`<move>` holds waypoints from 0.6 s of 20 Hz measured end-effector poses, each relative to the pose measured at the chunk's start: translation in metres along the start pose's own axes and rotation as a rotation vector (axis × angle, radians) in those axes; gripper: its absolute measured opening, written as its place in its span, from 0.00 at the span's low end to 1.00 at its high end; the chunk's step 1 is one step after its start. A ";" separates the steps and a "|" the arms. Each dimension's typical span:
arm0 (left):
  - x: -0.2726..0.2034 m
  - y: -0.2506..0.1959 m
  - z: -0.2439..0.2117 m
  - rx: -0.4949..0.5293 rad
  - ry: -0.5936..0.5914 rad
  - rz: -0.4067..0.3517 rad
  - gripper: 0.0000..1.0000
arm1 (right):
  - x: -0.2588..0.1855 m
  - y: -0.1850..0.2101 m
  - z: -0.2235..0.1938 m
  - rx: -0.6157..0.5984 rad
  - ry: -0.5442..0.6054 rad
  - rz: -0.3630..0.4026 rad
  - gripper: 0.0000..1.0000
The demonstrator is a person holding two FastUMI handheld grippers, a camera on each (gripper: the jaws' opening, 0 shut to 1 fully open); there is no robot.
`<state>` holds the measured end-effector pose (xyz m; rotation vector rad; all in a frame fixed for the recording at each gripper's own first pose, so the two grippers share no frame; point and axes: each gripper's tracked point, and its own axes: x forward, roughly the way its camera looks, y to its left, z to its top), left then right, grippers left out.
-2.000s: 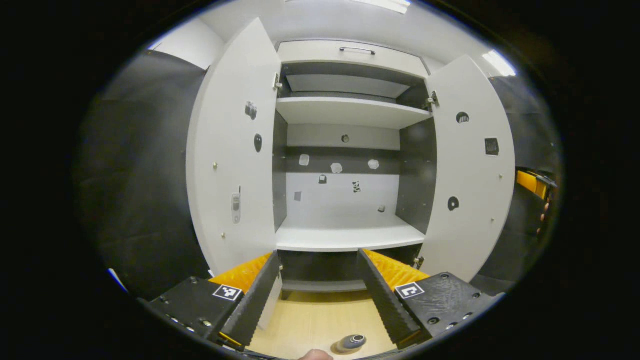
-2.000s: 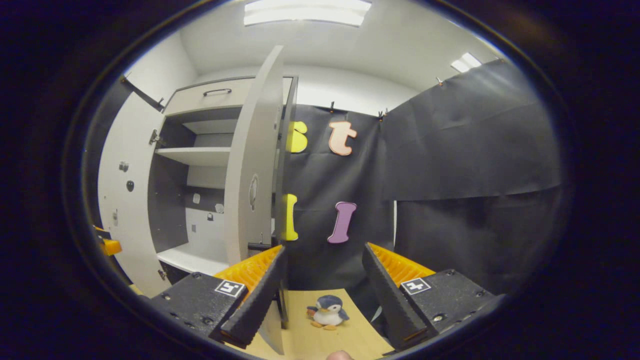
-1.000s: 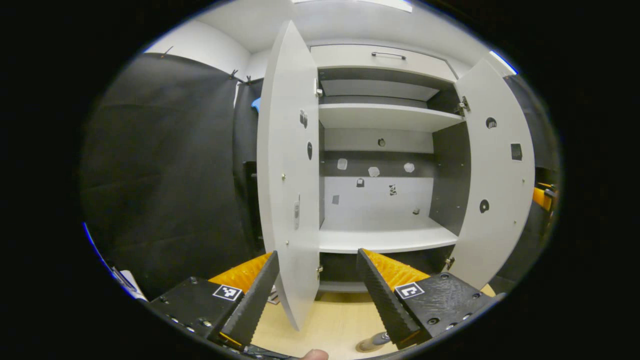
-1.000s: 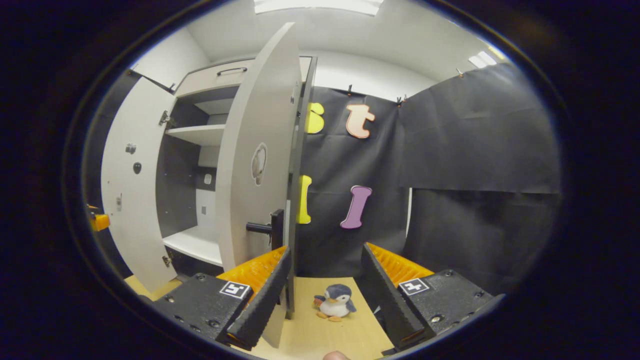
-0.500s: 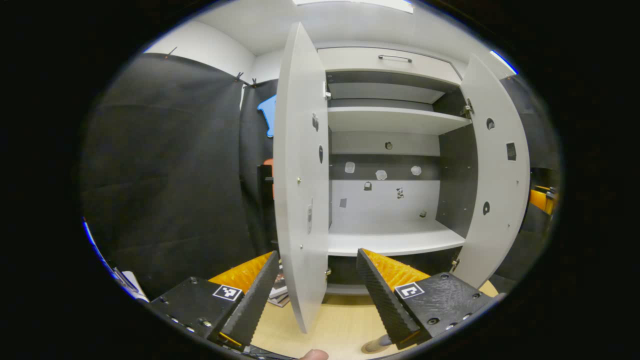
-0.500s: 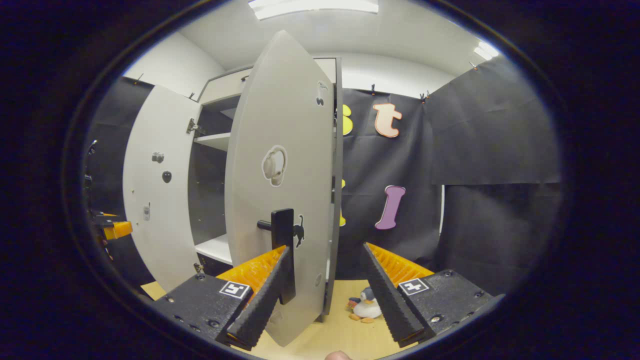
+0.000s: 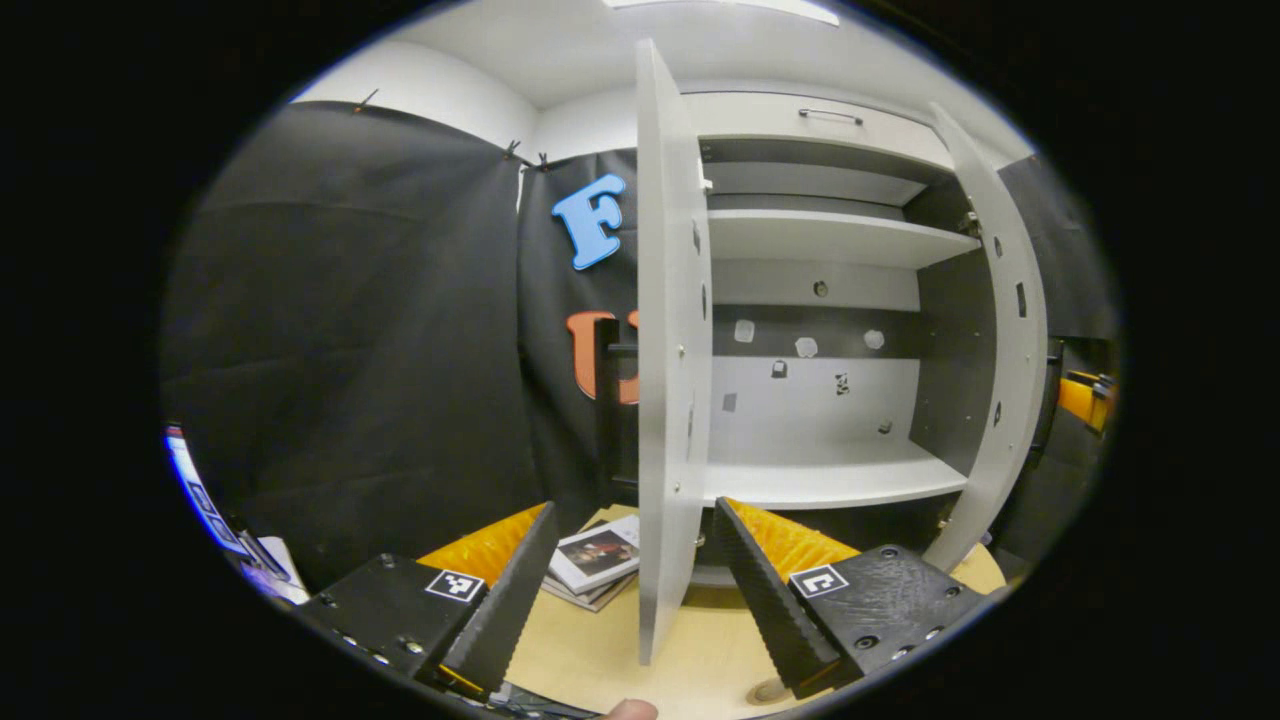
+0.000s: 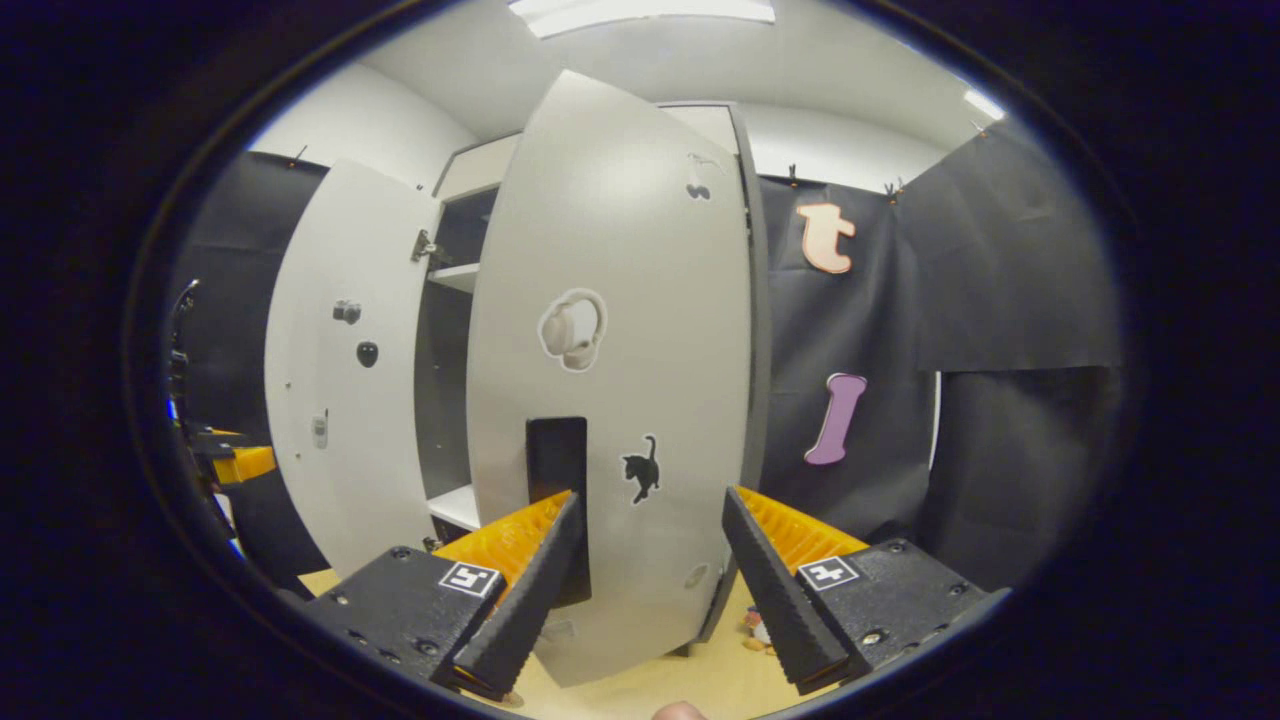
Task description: Grasp the bottle in the cabinet with the left hand and place it on the coaster, then close the right door with the right hand and the left door with the left hand.
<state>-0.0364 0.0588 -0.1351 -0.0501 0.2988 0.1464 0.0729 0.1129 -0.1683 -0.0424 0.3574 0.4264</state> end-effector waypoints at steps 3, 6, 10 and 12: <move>0.002 0.012 0.003 0.007 -0.005 0.015 0.99 | 0.017 0.015 -0.003 0.006 0.003 0.000 0.94; 0.008 0.029 0.011 0.001 -0.016 0.036 0.98 | 0.024 0.027 -0.002 0.004 -0.007 0.002 0.89; 0.017 0.057 0.019 -0.020 -0.029 0.069 0.98 | 0.020 0.024 0.000 0.000 -0.024 -0.023 0.94; 0.024 0.072 0.021 -0.014 -0.021 0.092 0.96 | 0.017 0.020 0.000 -0.006 -0.025 -0.044 0.94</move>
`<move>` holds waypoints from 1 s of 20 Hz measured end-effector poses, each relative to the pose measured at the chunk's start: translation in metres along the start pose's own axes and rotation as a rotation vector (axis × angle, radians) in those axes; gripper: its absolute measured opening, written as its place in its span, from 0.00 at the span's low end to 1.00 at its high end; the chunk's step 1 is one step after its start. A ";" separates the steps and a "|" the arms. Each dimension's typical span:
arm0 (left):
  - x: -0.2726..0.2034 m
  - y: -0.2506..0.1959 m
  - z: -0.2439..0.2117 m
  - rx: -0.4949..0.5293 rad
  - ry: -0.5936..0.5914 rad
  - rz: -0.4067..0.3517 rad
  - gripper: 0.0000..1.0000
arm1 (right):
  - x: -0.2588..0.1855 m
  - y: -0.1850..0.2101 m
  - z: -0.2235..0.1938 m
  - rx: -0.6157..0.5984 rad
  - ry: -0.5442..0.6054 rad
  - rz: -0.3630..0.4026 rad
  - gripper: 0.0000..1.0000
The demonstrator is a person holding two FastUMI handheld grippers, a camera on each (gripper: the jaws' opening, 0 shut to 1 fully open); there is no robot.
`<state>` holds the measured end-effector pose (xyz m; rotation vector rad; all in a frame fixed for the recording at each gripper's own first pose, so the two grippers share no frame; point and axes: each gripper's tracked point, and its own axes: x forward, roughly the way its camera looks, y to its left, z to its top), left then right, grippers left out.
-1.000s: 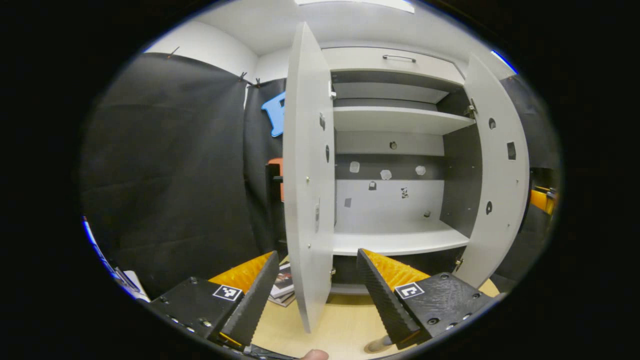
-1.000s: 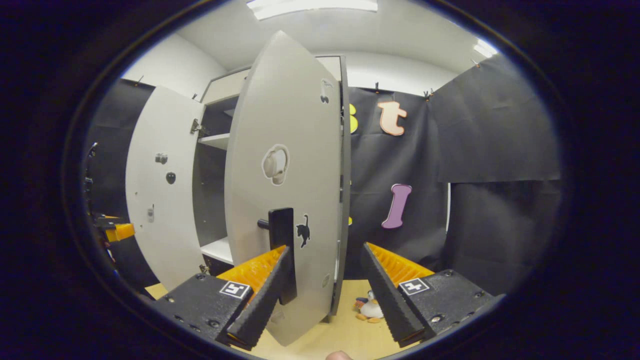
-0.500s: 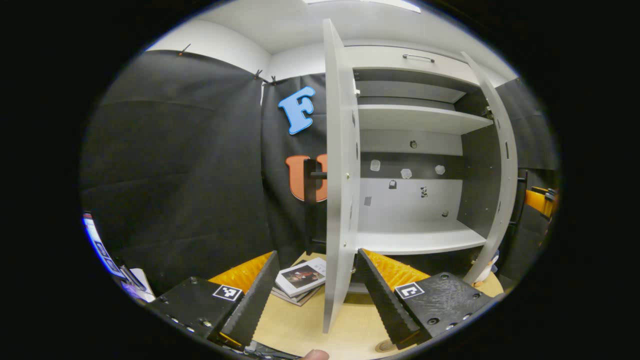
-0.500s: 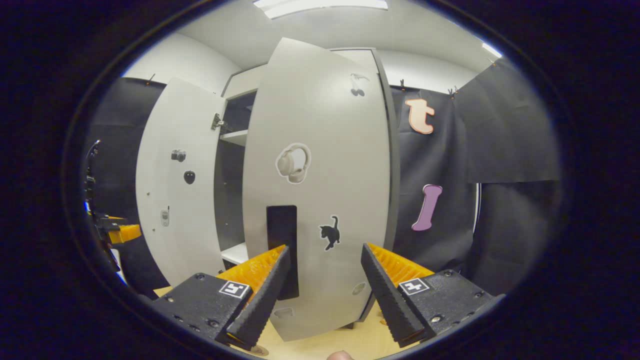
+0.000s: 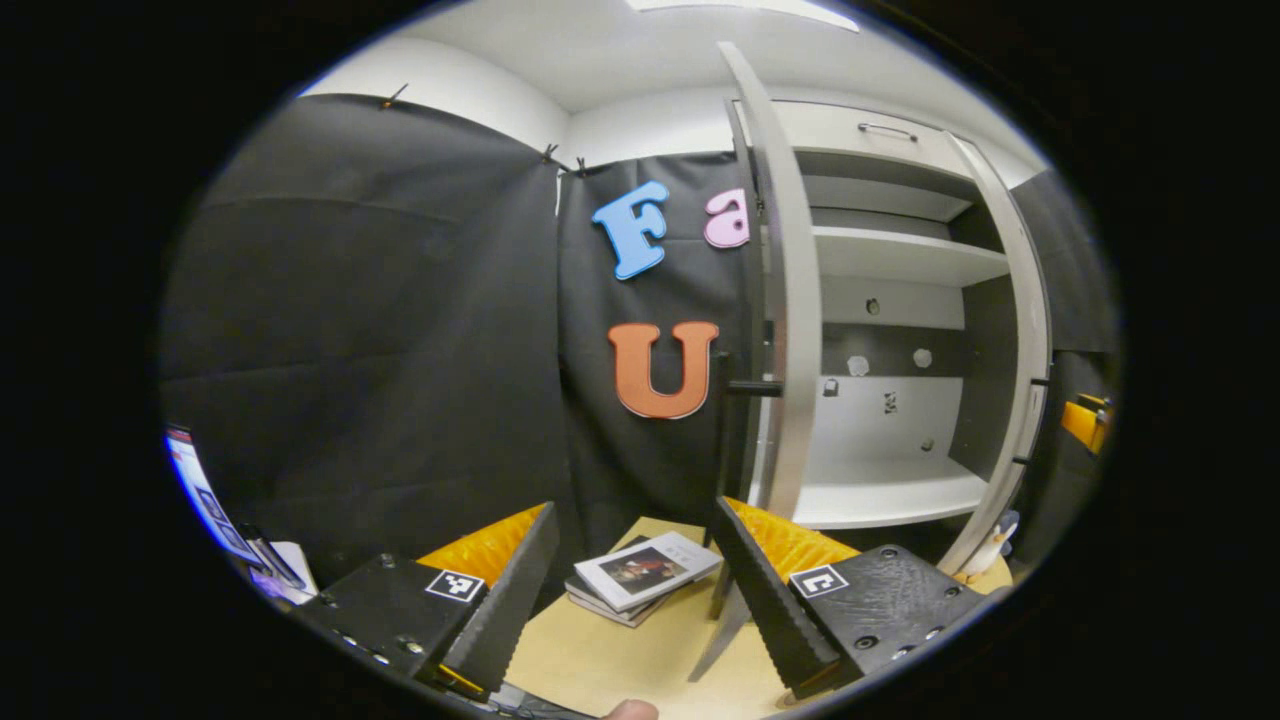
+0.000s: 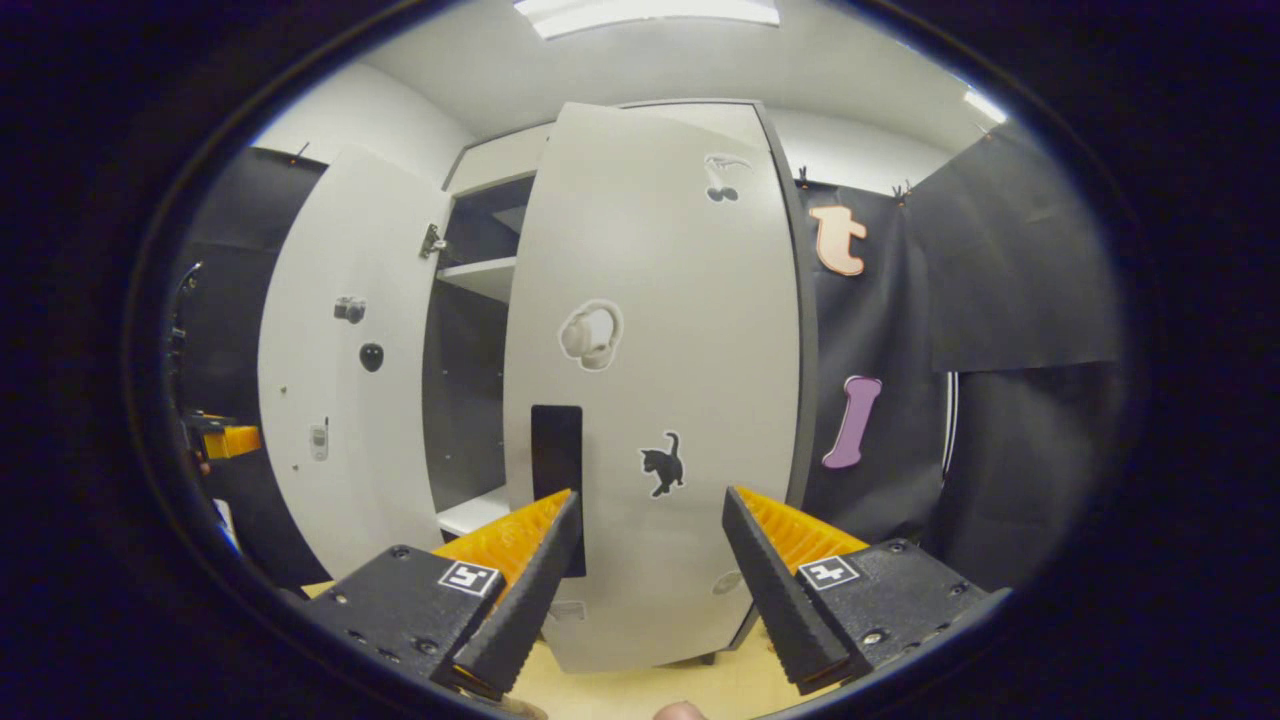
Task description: Grasp the bottle in the cabinet with the left hand and place it on the coaster, then close the right door with the right hand and the left door with the left hand.
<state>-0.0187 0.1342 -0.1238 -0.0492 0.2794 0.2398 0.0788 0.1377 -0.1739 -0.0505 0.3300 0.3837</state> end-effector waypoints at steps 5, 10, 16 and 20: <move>0.019 0.015 0.004 0.014 0.018 -0.014 0.98 | -0.012 -0.007 -0.005 -0.008 0.008 -0.049 0.94; 0.035 0.001 0.011 -0.004 0.000 -0.052 0.99 | -0.033 -0.023 -0.009 -0.014 0.010 -0.105 0.94; 0.033 -0.010 0.012 0.014 -0.006 -0.097 0.94 | -0.054 -0.050 -0.017 0.003 0.028 -0.155 0.94; 0.030 -0.019 0.010 -0.006 0.011 -0.123 0.99 | -0.058 -0.051 -0.016 0.031 0.023 -0.121 0.94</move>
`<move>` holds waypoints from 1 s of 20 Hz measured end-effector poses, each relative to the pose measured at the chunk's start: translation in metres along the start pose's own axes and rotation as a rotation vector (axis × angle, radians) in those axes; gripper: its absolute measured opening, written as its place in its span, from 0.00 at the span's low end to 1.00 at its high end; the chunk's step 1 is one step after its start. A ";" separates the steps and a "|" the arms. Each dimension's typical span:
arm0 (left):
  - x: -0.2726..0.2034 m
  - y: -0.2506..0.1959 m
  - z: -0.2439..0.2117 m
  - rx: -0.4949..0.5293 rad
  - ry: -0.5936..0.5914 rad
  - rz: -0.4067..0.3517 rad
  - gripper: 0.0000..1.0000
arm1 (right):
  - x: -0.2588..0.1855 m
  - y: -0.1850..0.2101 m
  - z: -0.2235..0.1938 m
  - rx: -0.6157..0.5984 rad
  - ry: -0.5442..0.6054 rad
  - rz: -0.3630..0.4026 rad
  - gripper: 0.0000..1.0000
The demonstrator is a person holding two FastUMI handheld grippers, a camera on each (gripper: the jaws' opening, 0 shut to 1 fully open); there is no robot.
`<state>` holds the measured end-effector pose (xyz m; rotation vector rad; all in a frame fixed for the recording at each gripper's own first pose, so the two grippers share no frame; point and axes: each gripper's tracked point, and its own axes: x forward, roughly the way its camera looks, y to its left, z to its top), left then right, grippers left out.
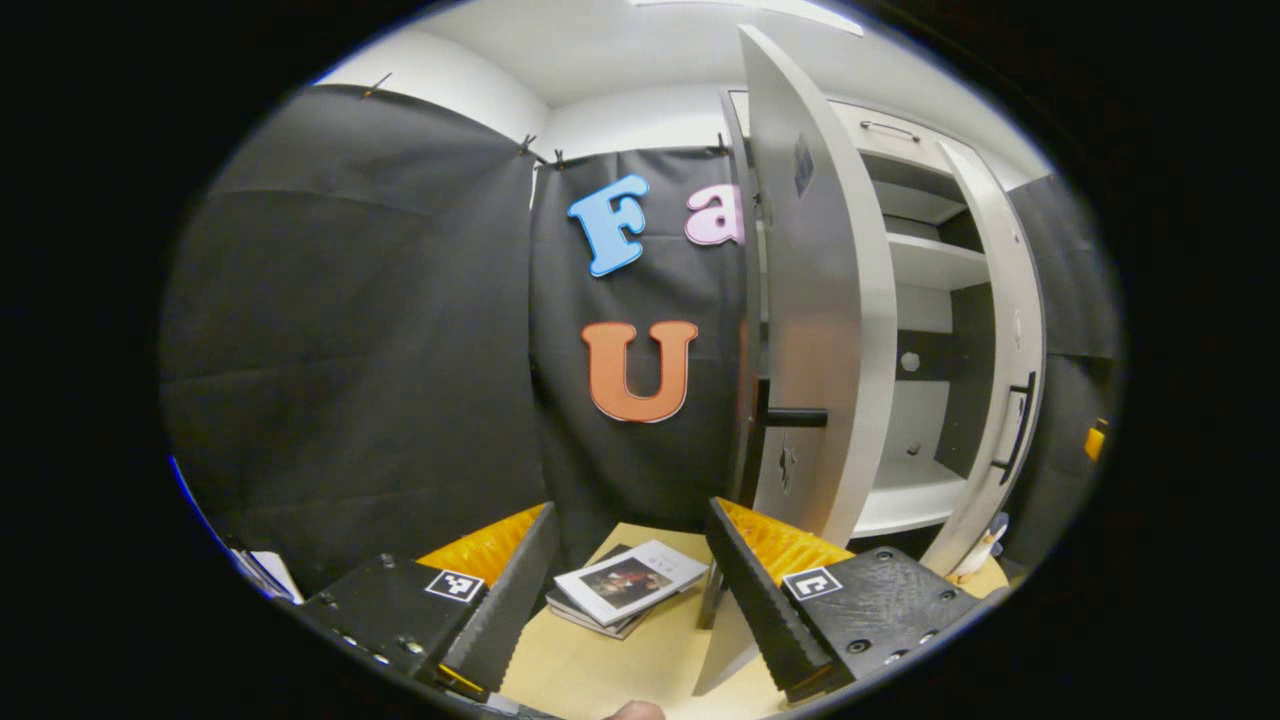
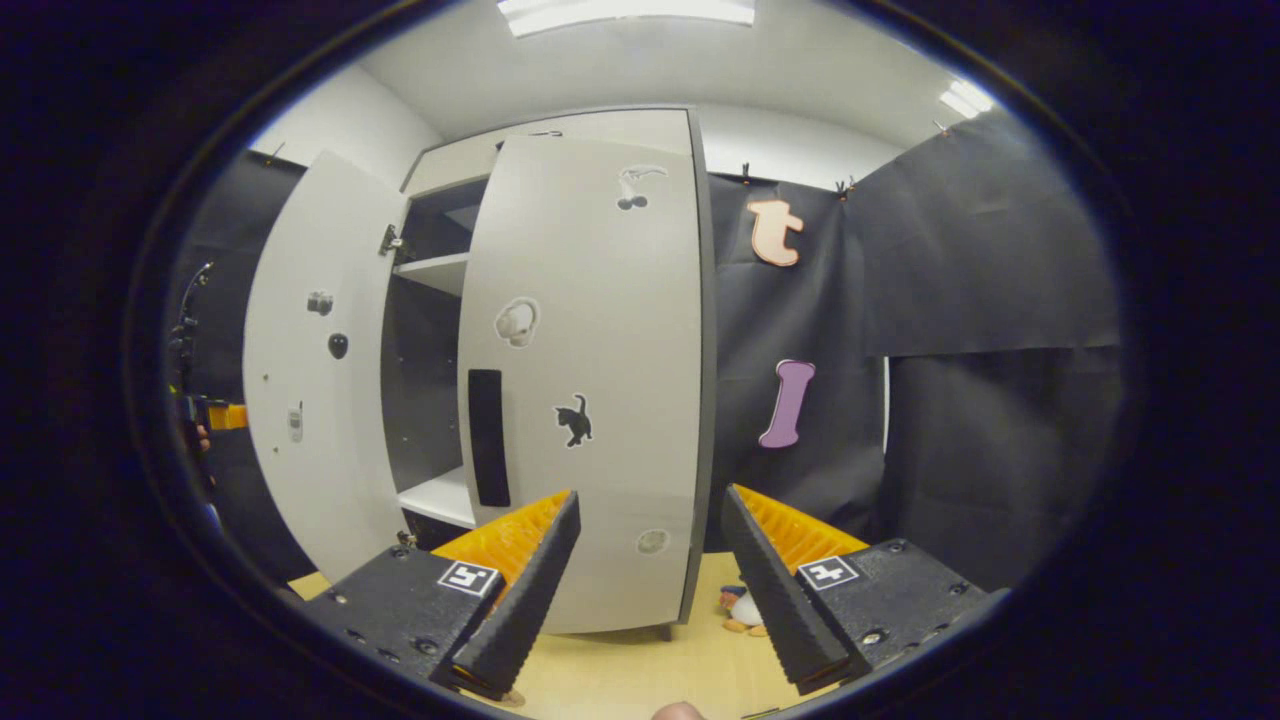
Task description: Grasp the bottle in the cabinet with the left hand and place it on the coaster, then close the right door with the right hand and the left door with the left hand.
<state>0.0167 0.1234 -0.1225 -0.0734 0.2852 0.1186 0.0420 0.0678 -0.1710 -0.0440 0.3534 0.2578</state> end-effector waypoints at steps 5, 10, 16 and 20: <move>-0.008 -0.032 0.000 0.006 0.001 -0.073 0.96 | 0.003 -0.001 0.001 0.001 -0.008 0.023 0.94; -0.013 -0.080 -0.004 0.012 -0.012 -0.189 1.00 | 0.004 -0.008 -0.002 -0.005 -0.003 0.027 0.94; -0.002 -0.127 -0.011 0.003 -0.012 -0.263 1.00 | -0.005 -0.036 -0.003 0.004 -0.005 -0.017 0.94; 0.008 -0.166 -0.015 -0.019 0.004 -0.337 0.87 | -0.014 -0.053 0.001 0.007 -0.012 -0.054 0.94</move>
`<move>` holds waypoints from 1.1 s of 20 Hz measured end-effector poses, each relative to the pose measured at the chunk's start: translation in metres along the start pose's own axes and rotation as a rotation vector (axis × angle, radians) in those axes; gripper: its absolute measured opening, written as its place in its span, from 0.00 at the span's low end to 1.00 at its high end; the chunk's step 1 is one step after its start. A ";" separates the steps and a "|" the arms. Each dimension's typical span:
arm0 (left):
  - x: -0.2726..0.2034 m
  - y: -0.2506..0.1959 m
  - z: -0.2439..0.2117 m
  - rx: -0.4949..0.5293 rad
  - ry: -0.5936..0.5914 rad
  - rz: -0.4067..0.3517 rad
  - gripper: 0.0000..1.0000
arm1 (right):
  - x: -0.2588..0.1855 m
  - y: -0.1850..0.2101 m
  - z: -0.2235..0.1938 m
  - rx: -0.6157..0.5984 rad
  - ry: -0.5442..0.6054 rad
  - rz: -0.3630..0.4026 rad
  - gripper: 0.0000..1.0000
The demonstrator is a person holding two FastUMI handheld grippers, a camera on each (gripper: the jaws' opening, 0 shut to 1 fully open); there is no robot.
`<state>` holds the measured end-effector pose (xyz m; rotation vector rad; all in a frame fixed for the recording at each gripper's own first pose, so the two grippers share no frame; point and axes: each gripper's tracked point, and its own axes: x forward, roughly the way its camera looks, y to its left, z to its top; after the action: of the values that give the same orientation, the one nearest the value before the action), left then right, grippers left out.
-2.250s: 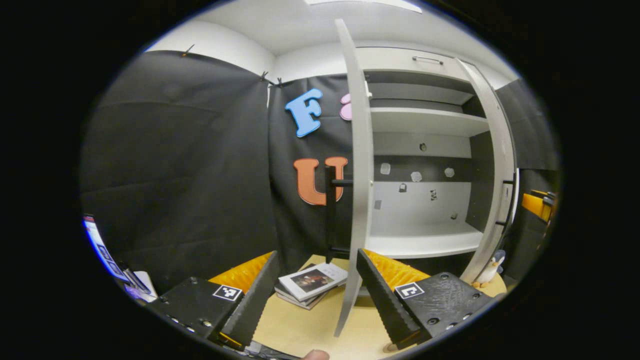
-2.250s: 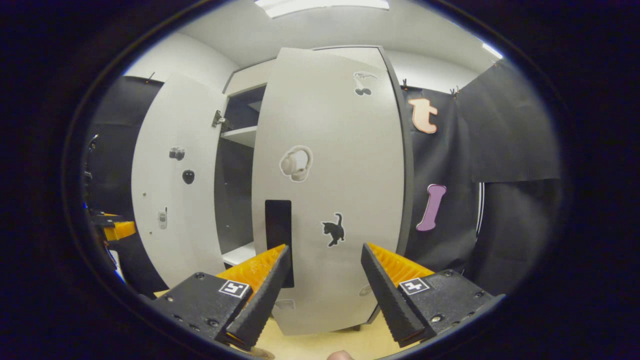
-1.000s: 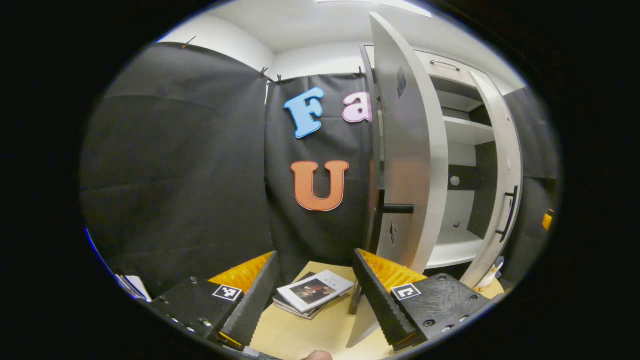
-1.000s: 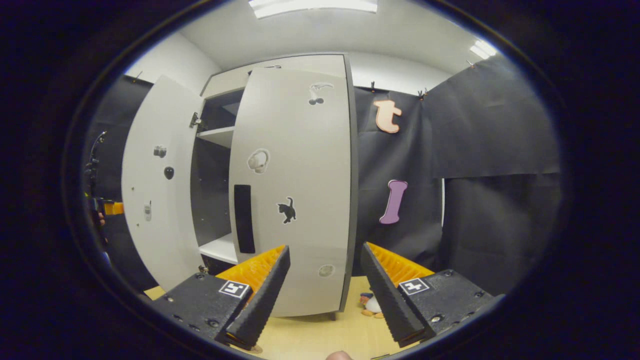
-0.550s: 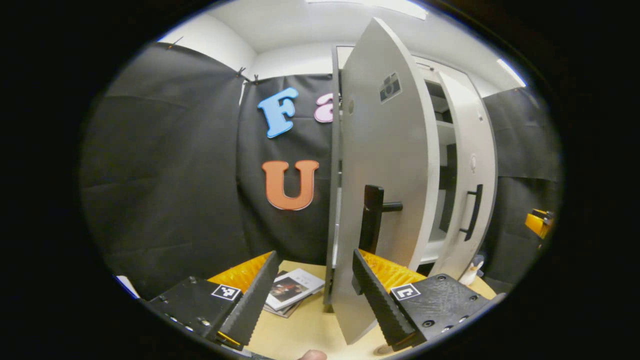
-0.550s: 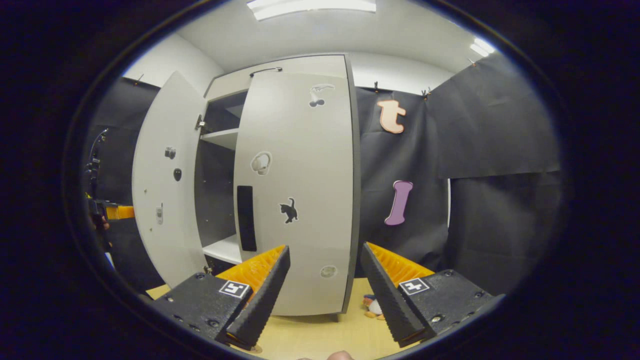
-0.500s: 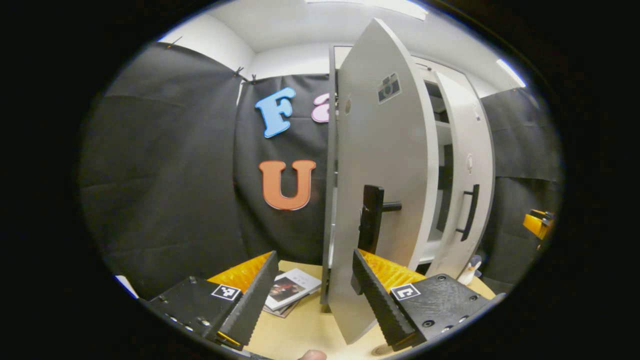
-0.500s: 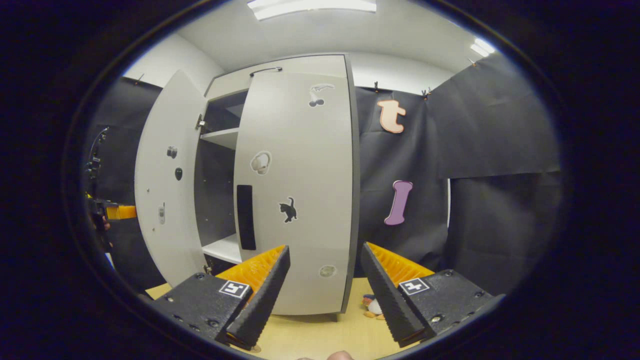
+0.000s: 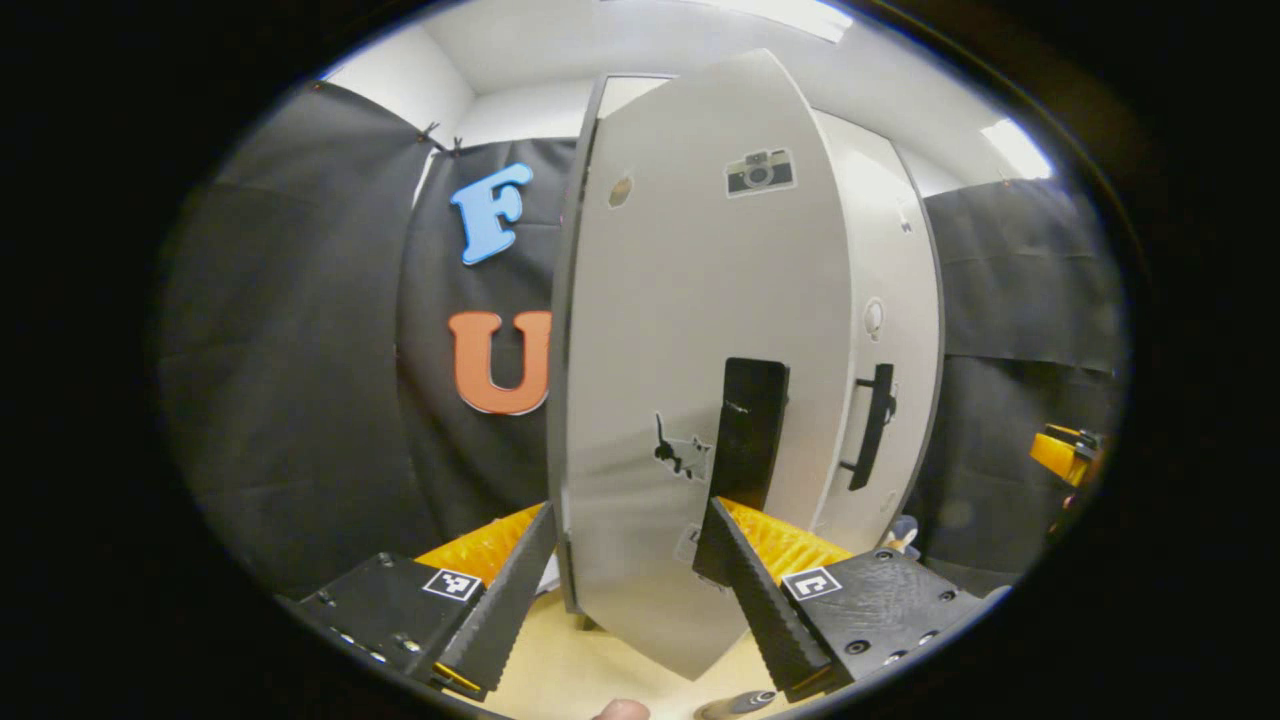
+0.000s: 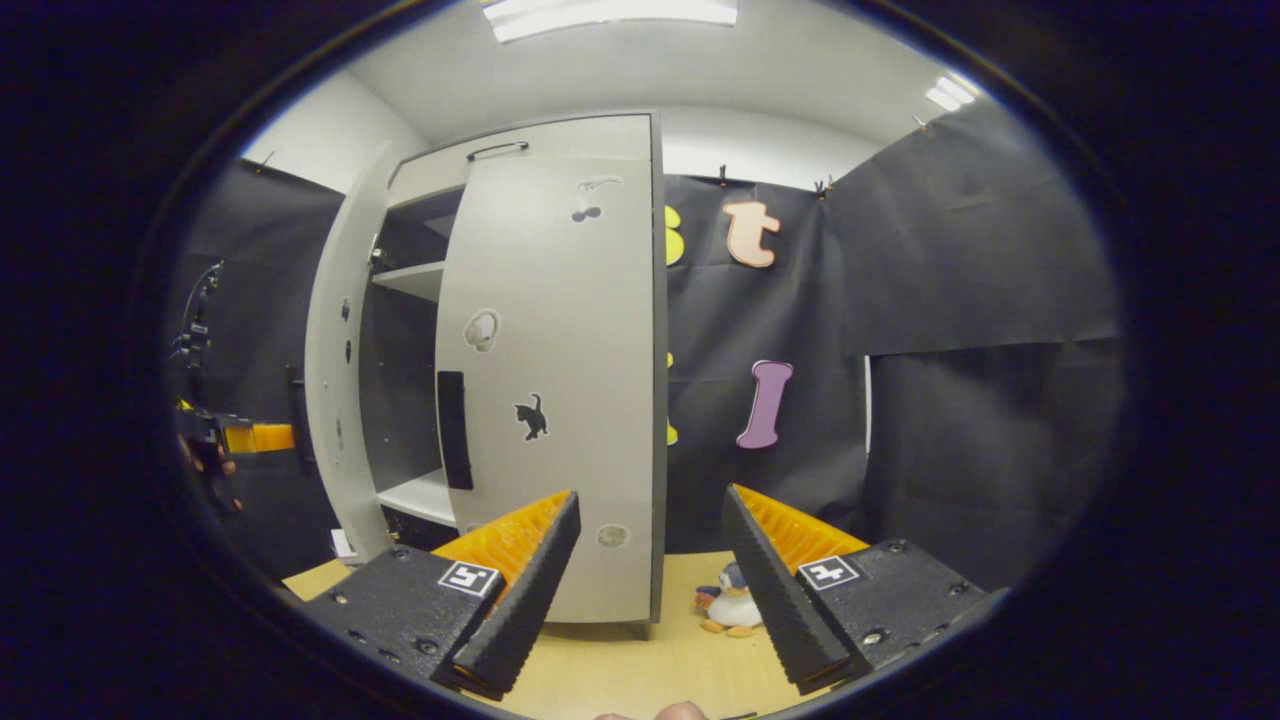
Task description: Grasp the bottle in the cabinet with the left hand and place it on the coaster, then close the right door with the right hand and the left door with the left hand.
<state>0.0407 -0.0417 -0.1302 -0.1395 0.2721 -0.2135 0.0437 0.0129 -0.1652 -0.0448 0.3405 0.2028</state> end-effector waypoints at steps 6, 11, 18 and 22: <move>0.028 -0.032 0.001 0.034 -0.001 -0.048 0.90 | -0.014 -0.021 -0.001 0.008 -0.001 -0.043 0.89; 0.033 -0.042 0.012 0.033 -0.019 -0.059 1.00 | -0.019 -0.028 0.005 0.005 -0.013 -0.062 0.94; 0.013 -0.035 0.037 0.052 -0.071 -0.023 1.00 | -0.017 -0.018 0.035 -0.006 -0.060 -0.046 0.94; -0.013 -0.027 0.066 0.085 -0.132 0.016 1.00 | -0.013 -0.008 0.056 -0.025 -0.098 -0.030 0.95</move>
<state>0.0413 -0.0579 -0.0598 -0.0672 0.1326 -0.1986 0.0520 0.0070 -0.1084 -0.0643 0.2396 0.1784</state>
